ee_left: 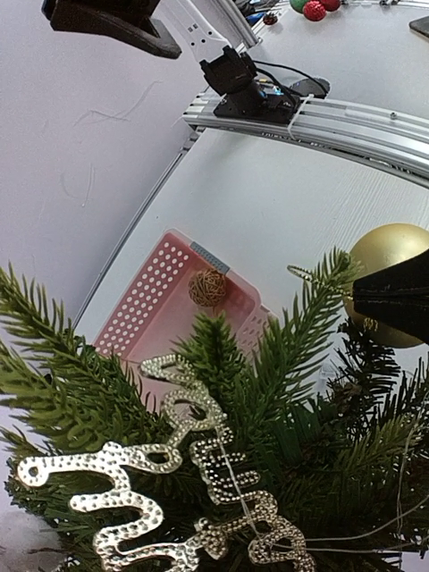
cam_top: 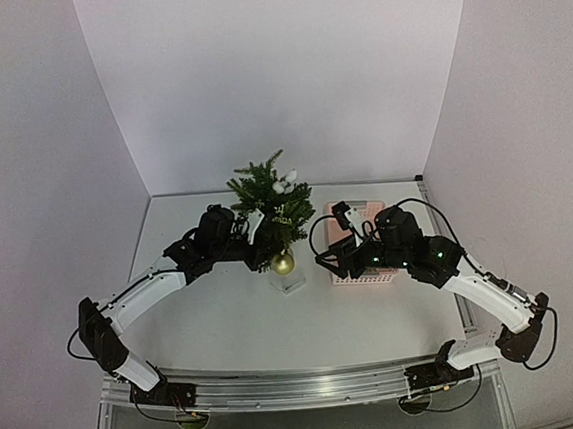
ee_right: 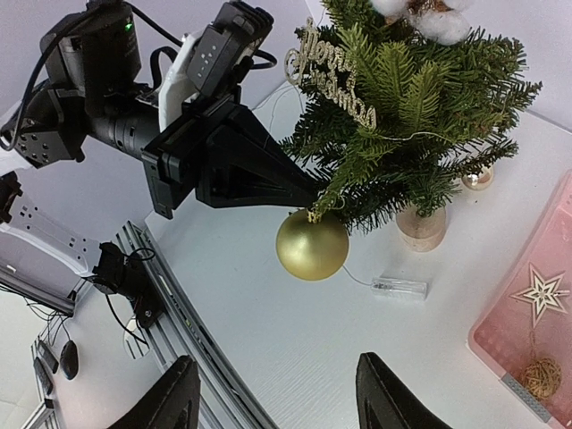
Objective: Decorate the small christmas tree
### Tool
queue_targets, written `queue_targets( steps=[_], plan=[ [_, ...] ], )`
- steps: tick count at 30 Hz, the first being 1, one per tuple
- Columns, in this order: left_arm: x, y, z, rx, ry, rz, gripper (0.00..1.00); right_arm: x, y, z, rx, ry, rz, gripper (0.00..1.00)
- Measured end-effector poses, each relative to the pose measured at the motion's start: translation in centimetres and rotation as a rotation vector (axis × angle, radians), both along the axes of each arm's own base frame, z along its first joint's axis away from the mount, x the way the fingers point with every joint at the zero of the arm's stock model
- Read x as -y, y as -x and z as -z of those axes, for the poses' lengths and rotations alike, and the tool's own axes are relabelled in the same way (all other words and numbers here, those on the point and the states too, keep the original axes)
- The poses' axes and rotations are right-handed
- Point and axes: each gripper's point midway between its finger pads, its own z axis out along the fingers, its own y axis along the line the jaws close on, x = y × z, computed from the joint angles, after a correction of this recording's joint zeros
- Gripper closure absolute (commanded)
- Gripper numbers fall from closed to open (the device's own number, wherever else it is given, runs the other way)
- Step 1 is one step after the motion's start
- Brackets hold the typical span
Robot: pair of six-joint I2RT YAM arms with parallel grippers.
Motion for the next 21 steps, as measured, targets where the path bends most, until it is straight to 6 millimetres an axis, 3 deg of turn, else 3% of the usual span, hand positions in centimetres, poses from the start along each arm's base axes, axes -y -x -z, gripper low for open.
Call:
queue_targets(
  steps=[21],
  plan=[
    [-0.5,-0.3,1.7,-0.031,-0.037,-0.027,1.0,0.0,0.0,0.0,-0.001,-0.001,-0.001,0.42]
  ],
)
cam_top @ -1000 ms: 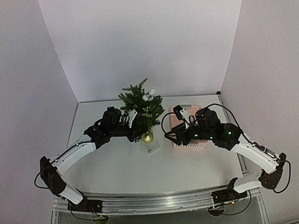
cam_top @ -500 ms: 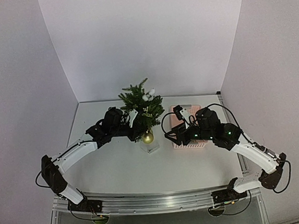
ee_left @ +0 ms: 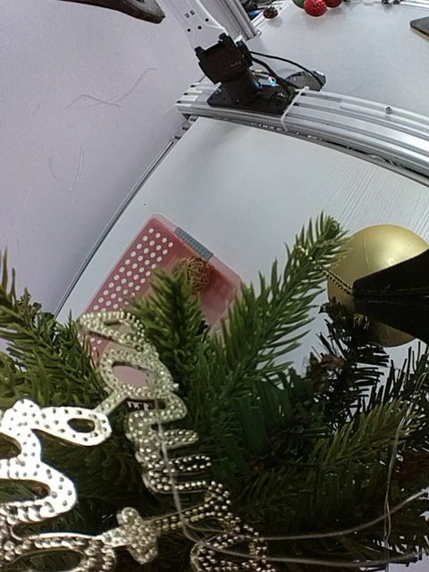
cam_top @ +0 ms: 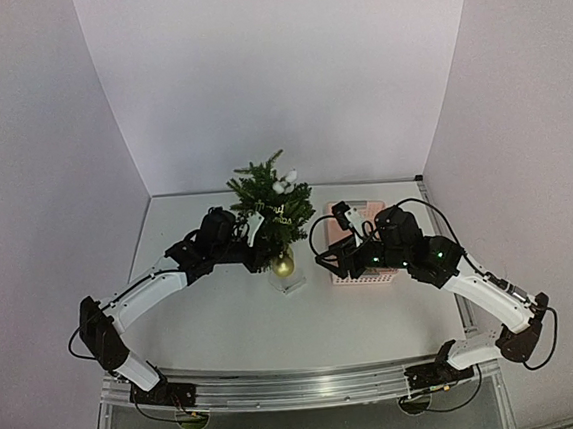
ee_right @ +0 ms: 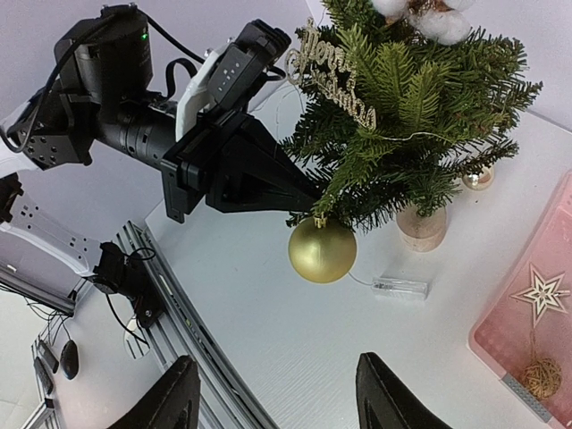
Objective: Decorate the small christmas tree
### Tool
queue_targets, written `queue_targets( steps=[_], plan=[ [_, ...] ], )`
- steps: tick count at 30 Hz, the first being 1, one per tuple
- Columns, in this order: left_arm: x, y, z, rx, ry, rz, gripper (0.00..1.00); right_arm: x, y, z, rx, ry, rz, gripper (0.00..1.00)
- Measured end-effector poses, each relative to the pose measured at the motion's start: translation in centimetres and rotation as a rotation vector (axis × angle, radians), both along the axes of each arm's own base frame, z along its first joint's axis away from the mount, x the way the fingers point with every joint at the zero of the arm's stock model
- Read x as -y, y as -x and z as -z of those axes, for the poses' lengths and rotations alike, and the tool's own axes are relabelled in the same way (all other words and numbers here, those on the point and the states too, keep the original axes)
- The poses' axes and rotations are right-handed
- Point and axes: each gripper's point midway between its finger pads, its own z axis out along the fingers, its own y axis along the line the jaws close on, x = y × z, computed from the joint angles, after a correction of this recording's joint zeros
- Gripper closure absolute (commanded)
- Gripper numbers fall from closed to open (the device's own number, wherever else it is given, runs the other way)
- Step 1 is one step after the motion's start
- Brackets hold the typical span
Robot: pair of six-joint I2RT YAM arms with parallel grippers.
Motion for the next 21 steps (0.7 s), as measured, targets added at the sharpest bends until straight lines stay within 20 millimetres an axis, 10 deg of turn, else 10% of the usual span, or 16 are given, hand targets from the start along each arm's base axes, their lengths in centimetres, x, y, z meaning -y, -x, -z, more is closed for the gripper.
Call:
queue_targets(
  steps=[21],
  plan=[
    [0.6,0.5,-0.5,0.001,0.039,0.045,1.0,-1.3,-0.5,1.8,-0.043,0.02,-0.023,0.42]
  ],
)
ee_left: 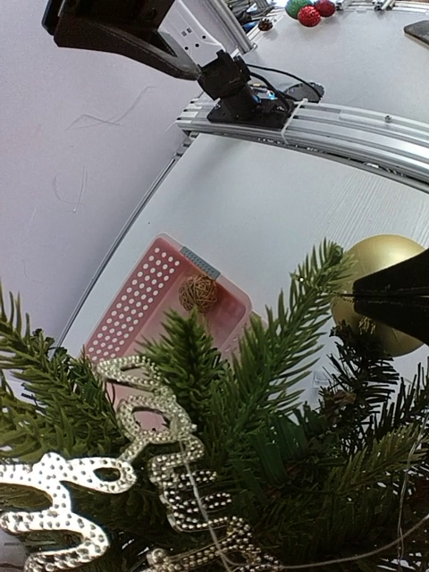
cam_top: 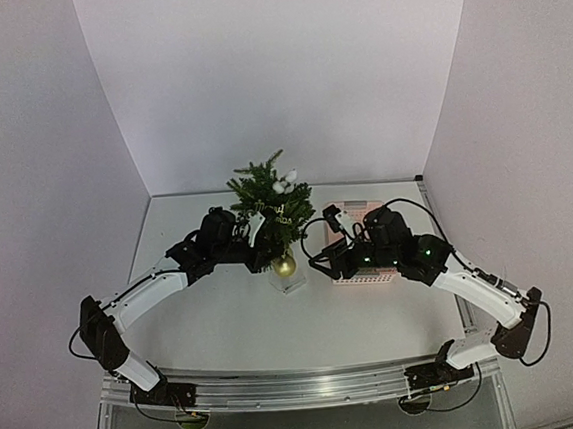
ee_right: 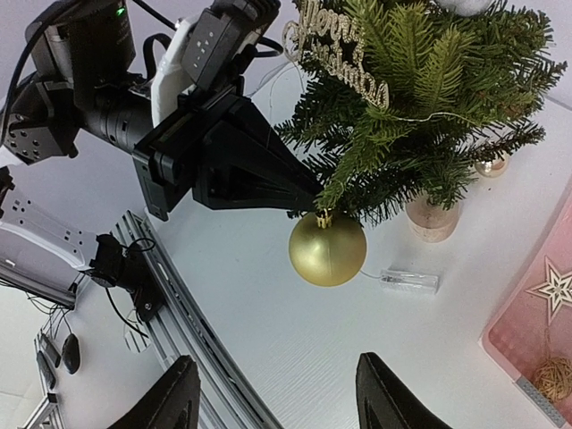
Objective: Decorate the small christmas tree
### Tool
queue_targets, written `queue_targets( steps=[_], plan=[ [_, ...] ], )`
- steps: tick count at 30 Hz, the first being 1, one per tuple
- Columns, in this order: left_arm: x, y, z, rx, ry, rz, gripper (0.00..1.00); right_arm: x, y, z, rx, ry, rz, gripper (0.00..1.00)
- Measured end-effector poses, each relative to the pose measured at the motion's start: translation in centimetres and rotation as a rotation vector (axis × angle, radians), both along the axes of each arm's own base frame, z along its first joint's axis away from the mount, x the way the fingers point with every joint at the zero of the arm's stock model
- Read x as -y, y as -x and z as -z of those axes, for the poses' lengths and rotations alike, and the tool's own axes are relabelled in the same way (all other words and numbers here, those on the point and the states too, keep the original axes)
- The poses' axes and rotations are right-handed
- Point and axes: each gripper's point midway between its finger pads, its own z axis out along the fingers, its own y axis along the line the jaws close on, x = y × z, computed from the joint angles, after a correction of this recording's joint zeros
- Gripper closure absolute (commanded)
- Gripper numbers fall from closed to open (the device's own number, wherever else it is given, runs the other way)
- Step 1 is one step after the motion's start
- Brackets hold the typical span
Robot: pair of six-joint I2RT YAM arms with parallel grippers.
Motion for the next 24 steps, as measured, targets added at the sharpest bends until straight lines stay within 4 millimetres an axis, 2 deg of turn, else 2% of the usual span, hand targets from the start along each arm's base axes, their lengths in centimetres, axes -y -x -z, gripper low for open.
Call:
queue_targets(
  steps=[5,7,14,16,18,24],
  plan=[
    [0.0,0.1,0.4,-0.006,-0.003,0.001,1.0,-0.9,-0.7,0.7,-0.015,-0.014,0.009,0.4],
    [0.0,0.1,0.5,-0.007,-0.005,0.001,0.99,-1.3,-1.1,1.7,-0.024,-0.024,0.016,0.4],
    [0.0,0.1,0.5,-0.007,-0.004,0.001,0.94,-2.1,-2.2,8.8,-0.097,0.033,0.054,0.4],
    [0.0,0.1,0.5,-0.006,-0.004,0.002,0.91,-2.2,-2.5,10.0,-0.107,0.045,0.062,0.4],
    [0.0,0.1,0.5,-0.006,-0.005,0.002,0.9,-2.5,-2.7,10.3,-0.103,0.04,0.064,0.4],
    [0.0,0.1,0.5,-0.006,-0.005,0.001,0.92,-3.1,-3.3,9.7,-0.074,0.007,0.062,0.4]
  ],
)
